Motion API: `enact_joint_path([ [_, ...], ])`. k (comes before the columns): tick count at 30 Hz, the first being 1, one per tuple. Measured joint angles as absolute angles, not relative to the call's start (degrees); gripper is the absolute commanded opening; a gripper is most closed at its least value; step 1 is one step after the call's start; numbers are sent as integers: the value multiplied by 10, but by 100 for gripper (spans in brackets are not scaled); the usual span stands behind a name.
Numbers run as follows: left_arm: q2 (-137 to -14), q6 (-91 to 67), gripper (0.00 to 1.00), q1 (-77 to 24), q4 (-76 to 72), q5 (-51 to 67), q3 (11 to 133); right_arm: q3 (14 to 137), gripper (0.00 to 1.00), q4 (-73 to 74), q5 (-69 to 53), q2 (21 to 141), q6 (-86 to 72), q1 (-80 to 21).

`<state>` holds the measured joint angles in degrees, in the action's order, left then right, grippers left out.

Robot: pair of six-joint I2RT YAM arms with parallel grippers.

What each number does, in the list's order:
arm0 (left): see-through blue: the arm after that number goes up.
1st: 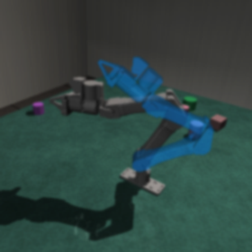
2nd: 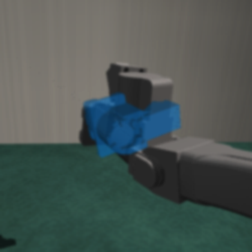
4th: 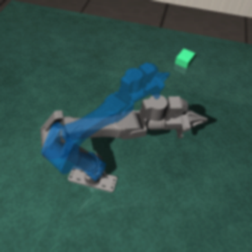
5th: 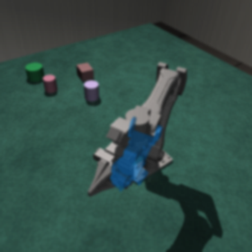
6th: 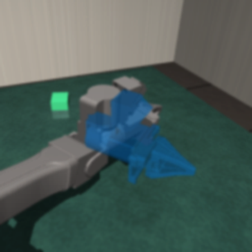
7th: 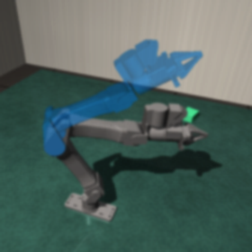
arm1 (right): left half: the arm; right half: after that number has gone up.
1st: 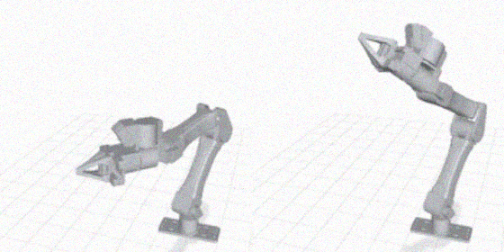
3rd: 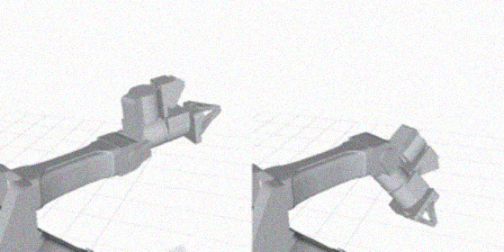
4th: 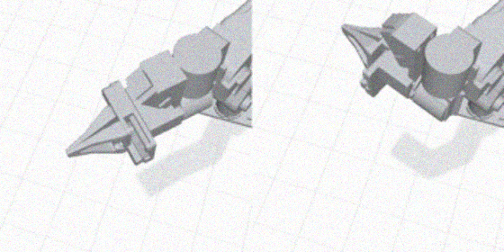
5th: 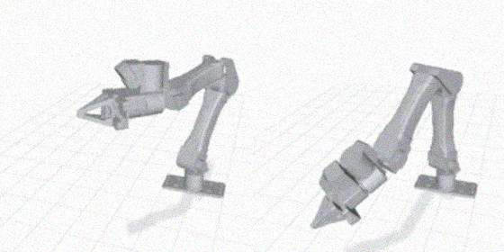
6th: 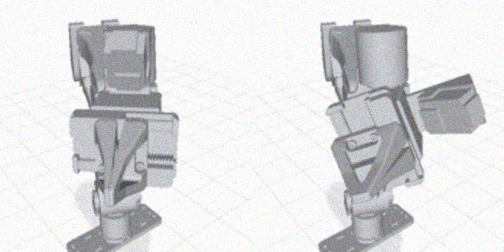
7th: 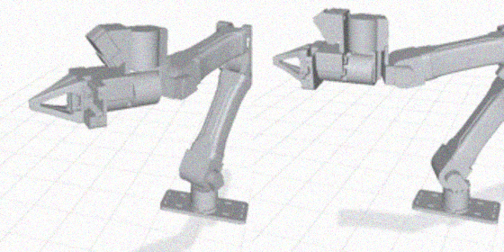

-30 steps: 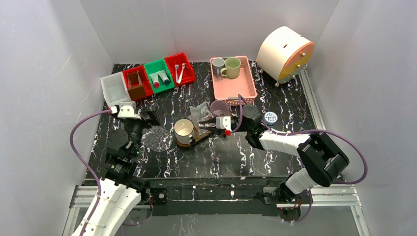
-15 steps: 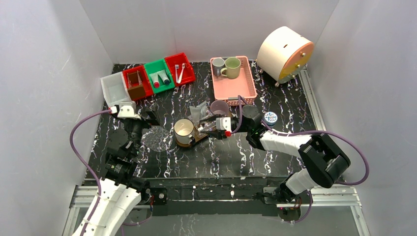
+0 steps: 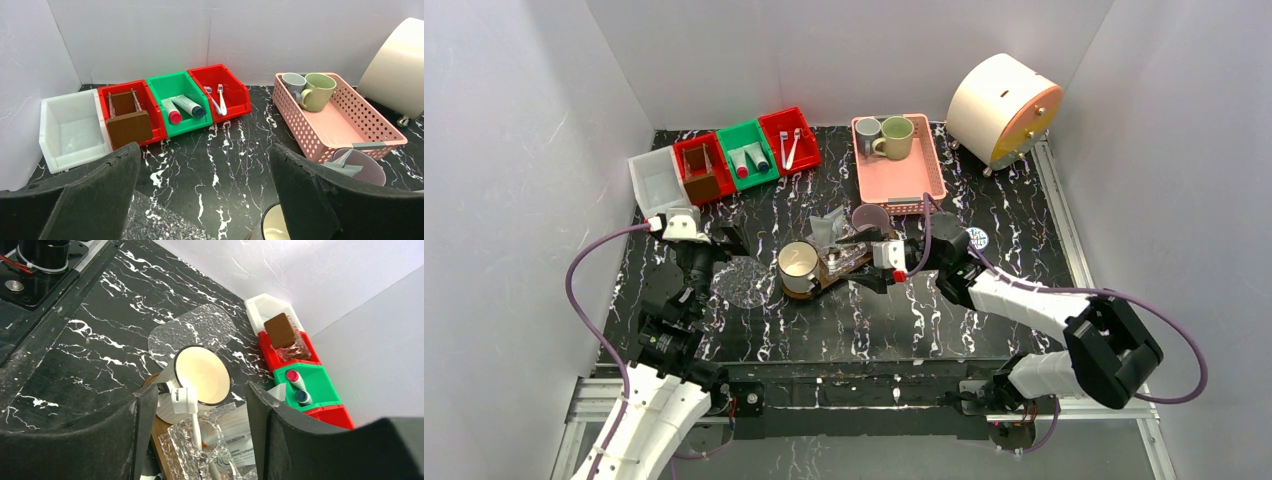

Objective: Prepare toiletry sets of a toothbrush and toothpaste on the tray
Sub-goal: Place the toothbrush in the toothpaste holder, then pick up the cup from the storage box.

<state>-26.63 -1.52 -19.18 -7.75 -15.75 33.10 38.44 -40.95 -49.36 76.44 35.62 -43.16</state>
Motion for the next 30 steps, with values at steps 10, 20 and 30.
enact_joint_path([
  [10,-265,-16,98,-192,-77,-165,331,424,98,-294,-391,677,322,-432],
  [20,-265,-22,98,-192,-70,-182,331,488,99,-247,-153,658,193,-427],
  [30,-265,-35,98,-192,-56,-187,331,658,99,-153,-12,783,49,-322],
])
